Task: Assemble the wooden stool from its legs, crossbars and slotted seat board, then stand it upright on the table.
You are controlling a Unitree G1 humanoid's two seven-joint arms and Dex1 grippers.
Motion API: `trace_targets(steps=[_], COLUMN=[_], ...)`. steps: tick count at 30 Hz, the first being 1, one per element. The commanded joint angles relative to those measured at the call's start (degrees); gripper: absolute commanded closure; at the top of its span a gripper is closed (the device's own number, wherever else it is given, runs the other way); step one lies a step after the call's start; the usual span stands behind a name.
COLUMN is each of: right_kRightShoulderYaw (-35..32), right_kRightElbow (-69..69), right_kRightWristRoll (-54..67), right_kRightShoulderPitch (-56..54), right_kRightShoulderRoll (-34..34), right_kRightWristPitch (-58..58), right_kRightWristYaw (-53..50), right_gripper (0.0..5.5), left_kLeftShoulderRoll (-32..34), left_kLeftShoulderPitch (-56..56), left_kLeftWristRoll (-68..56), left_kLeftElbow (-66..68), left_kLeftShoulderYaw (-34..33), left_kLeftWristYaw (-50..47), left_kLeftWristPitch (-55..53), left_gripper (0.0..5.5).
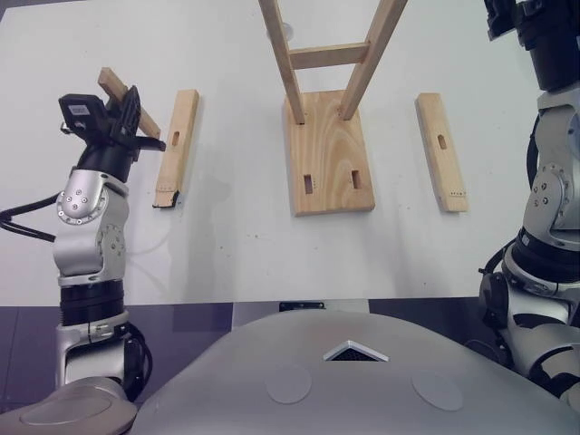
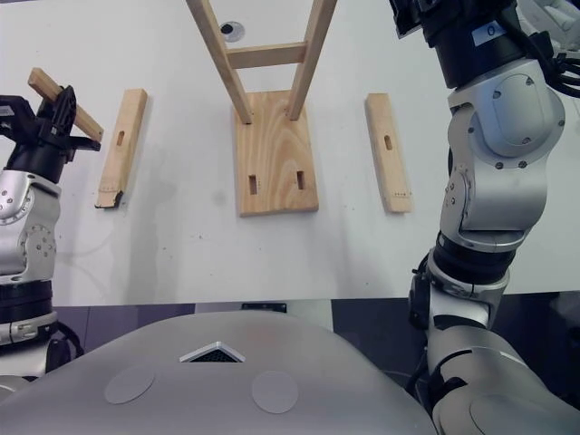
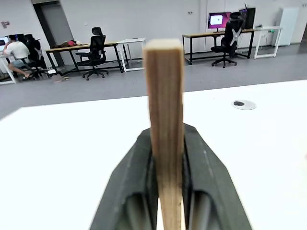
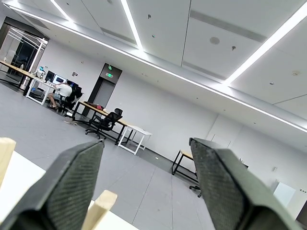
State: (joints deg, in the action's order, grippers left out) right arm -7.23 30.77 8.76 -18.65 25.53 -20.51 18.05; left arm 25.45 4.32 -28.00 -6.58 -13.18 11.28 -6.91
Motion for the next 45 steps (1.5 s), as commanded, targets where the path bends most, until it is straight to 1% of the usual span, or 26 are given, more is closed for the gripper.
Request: trace_targets(steps=[1, 4, 8, 13, 17, 22, 29, 38, 45], right_kRightShoulderYaw=[0.0, 0.0, -0.1, 0.0, -0.2, -0.3, 0.0, 0.3, 0.9], right_kRightElbow=[-0.8, -1.3, -1.9, -2.6, -2.9, -3.0, -3.9, -4.0, -4.1], right_kRightWristRoll=[0.0, 0.4, 1.1, 1.7, 2.0, 2.3, 2.6, 2.4, 2.2], right_kRightShoulderPitch=[1.2, 1.6, 1.5, 1.2, 1.0, 1.1, 0.2, -0.1, 0.1], right_kRightShoulderRoll=[-0.3, -0.4, -0.6, -0.6, -0.5, -0.3, -0.2, -0.3, -0.6], right_kRightWristPitch=[1.0, 1.4, 1.4, 1.3, 1.2, 1.2, 1.4, 1.2, 1.5], right_kRightWristYaw=[0.2, 0.5, 0.8, 1.6, 2.1, 2.2, 2.4, 2.6, 2.6], right_gripper=[2.17, 2.17, 2.17, 2.17, 2.17, 2.17, 2.17, 2.17, 2.17], left_kLeftShoulderRoll=[-4.2, -6.4, -7.8, -7.6, -7.0, -7.5, -8.4, -8.9, -9.0], left_kLeftShoulderPitch=[-0.7, -0.7, -1.4, -3.7, -4.2, -2.6, -3.3, -4.3, -5.5], left_kLeftWristRoll=[-5.2, -6.1, -3.3, -0.1, 1.4, 2.6, 4.1, 4.3, 2.9], left_kLeftElbow=[-0.4, -0.8, 2.3, 7.6, 11.1, 11.8, 15.2, 14.5, 10.6], left_kLeftShoulderYaw=[-4.1, -4.4, -3.3, -2.9, -4.0, -4.5, -3.7, -3.5, -3.9], left_kLeftWristYaw=[2.3, 3.7, 5.8, 7.9, 9.0, 9.6, 10.3, 10.3, 9.9], left_kLeftWristPitch=[1.1, 1.7, 3.4, 5.5, 7.1, 7.8, 10.2, 10.2, 8.2], left_gripper=[5.1, 5.1, 5.1, 5.1, 5.1, 5.1, 5.1, 5.1, 5.1])
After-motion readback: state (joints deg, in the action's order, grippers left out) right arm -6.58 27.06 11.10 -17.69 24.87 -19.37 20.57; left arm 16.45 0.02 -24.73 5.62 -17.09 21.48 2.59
